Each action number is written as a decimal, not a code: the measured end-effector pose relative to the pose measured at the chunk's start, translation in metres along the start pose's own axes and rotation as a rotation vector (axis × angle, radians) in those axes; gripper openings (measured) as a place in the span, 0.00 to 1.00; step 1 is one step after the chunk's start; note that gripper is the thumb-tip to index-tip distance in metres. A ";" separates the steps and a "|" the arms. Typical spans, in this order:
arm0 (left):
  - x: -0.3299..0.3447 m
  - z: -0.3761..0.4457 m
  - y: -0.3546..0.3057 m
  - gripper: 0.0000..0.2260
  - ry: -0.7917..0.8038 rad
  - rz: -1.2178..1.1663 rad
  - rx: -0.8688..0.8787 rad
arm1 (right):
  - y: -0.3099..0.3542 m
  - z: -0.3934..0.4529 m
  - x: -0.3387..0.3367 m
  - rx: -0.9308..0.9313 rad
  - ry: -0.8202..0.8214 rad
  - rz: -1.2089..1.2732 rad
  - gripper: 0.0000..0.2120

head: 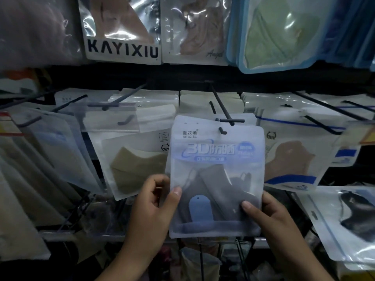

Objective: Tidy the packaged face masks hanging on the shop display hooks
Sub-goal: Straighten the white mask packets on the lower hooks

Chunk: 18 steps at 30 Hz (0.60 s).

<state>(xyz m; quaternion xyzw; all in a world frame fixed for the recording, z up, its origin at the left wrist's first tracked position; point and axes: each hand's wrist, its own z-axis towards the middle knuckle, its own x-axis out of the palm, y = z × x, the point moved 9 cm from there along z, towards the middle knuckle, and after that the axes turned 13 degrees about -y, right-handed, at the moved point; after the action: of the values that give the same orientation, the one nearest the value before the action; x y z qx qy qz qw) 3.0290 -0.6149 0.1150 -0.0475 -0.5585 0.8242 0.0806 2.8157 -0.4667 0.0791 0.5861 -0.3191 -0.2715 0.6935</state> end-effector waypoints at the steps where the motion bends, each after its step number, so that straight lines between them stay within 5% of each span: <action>1: -0.003 0.000 -0.001 0.15 -0.010 -0.067 -0.038 | -0.001 -0.004 0.002 -0.005 0.027 0.001 0.18; 4: -0.001 0.000 -0.009 0.24 0.089 -0.217 -0.147 | -0.005 -0.012 0.011 0.002 0.095 0.010 0.28; 7: -0.005 0.001 -0.027 0.16 0.157 -0.176 -0.108 | -0.003 -0.019 0.017 0.013 0.121 0.018 0.31; 12: -0.012 -0.005 -0.052 0.08 0.262 -0.223 -0.078 | 0.010 -0.032 0.022 -0.010 0.135 0.038 0.27; 18: -0.024 -0.008 -0.036 0.10 0.290 -0.202 -0.095 | 0.022 -0.040 0.028 -0.034 0.051 0.051 0.17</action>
<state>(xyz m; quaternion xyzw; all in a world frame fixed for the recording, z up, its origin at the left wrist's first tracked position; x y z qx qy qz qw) 3.0567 -0.5992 0.1450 -0.1133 -0.5814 0.7690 0.2401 2.8639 -0.4584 0.0998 0.5727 -0.3113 -0.2441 0.7180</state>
